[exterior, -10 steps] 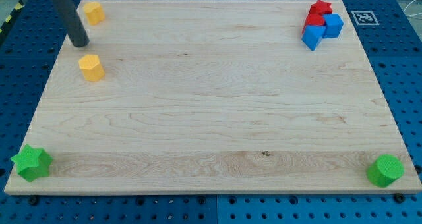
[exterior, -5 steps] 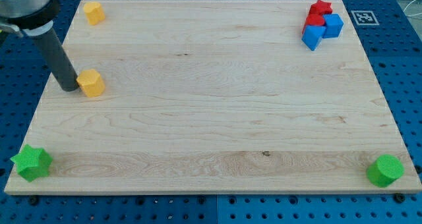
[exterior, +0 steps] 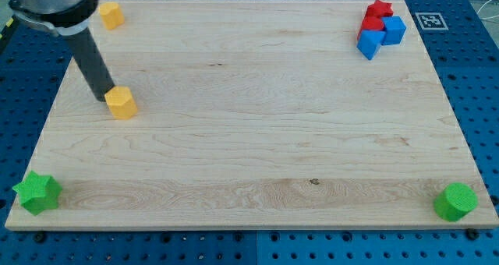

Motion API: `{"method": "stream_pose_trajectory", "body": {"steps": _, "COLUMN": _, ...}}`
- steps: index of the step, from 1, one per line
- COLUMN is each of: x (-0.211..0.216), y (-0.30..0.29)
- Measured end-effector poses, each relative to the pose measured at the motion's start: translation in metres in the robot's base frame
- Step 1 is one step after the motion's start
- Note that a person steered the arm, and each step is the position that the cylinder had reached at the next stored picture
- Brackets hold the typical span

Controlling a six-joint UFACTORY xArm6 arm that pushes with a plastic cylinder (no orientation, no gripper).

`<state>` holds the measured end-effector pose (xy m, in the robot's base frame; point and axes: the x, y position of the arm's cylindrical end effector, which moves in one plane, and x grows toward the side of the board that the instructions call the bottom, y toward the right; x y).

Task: Push the yellow hexagon closer to the green star

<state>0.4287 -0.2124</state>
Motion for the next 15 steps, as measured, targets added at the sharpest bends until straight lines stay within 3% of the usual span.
{"method": "stream_pose_trajectory", "body": {"steps": 4, "x": 0.02, "y": 0.074}}
{"method": "stream_pose_trajectory", "body": {"steps": 8, "x": 0.089, "y": 0.053}}
{"method": "stream_pose_trajectory", "body": {"steps": 13, "x": 0.135, "y": 0.072}}
{"method": "stream_pose_trajectory", "body": {"steps": 15, "x": 0.13, "y": 0.061}}
